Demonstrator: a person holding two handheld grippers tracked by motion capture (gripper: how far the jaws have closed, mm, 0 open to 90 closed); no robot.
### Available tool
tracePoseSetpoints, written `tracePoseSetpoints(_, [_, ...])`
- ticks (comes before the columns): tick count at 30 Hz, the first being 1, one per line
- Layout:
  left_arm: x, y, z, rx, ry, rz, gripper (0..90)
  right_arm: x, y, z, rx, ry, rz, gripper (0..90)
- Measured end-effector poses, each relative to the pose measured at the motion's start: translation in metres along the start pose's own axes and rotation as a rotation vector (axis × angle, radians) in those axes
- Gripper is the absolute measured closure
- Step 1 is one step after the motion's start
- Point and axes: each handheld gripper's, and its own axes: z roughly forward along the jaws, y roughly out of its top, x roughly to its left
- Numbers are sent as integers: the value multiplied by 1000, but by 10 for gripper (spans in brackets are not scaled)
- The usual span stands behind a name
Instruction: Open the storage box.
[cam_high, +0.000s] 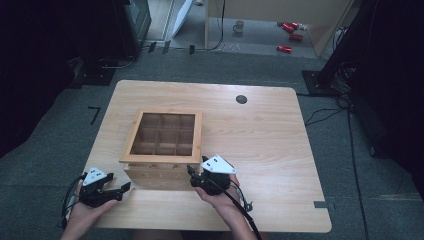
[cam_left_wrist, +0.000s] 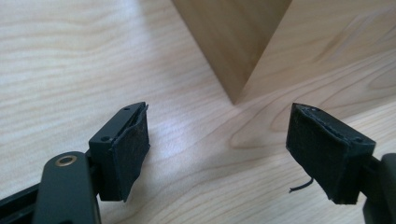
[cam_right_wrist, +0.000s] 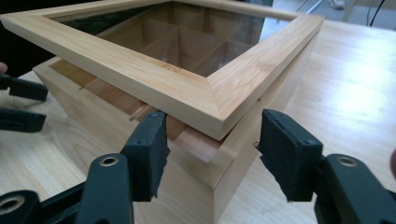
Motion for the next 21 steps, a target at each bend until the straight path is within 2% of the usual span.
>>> tracePoseSetpoints(5, [-2,-1,2,-13,40,2,212,-2,7,-2,-19,-3,-20,403])
tracePoseSetpoints(11, [-8,-3,4,-21,80,25,204,-3,16,-4,-41,-6,-32,390])
tracePoseSetpoints(21, [-6,-3,4,-23,72,15,205,-7,36,-5,-74,-1,-60,372])
